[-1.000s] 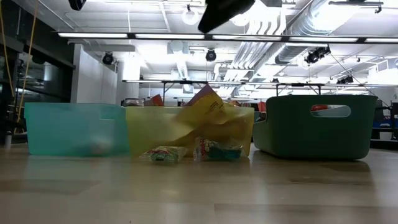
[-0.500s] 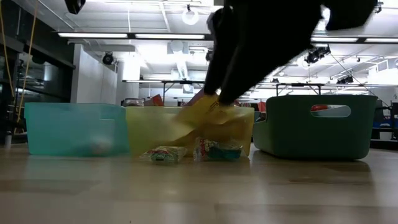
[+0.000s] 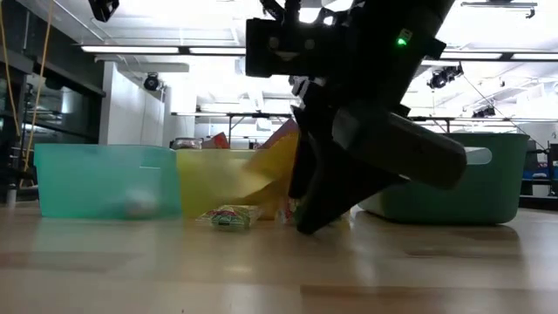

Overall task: Sort candy
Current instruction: Put the blue gummy into the green bin

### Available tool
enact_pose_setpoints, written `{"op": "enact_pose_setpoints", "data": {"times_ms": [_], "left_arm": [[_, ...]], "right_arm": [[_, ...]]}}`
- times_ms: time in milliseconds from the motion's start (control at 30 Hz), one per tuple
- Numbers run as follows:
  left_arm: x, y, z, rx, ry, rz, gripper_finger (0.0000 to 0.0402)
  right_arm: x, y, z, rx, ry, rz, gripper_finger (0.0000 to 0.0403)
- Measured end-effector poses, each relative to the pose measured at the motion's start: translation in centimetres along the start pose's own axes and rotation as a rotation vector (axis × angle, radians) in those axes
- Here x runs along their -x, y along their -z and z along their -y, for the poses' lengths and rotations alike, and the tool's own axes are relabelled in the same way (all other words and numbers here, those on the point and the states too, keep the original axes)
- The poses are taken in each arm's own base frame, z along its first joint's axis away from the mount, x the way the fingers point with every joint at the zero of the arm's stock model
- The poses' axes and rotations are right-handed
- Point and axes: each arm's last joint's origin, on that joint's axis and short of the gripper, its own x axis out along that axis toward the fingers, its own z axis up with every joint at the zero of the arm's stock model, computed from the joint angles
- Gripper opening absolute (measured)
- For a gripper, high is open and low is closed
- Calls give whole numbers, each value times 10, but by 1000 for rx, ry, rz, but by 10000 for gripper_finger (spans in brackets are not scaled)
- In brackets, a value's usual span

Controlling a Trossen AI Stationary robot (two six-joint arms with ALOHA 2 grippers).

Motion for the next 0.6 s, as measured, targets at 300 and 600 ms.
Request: {"op": "enact_pose_setpoints", "data": {"times_ms": [300,600], "left_arm": [[0,0,0,-1,0,0,211],[0,0,0,-1,-2,1,211]], "right_arm": [[-9,2,11,-40,22,-44,102],[3,-11,11,-37,-191,-65,7]]}}
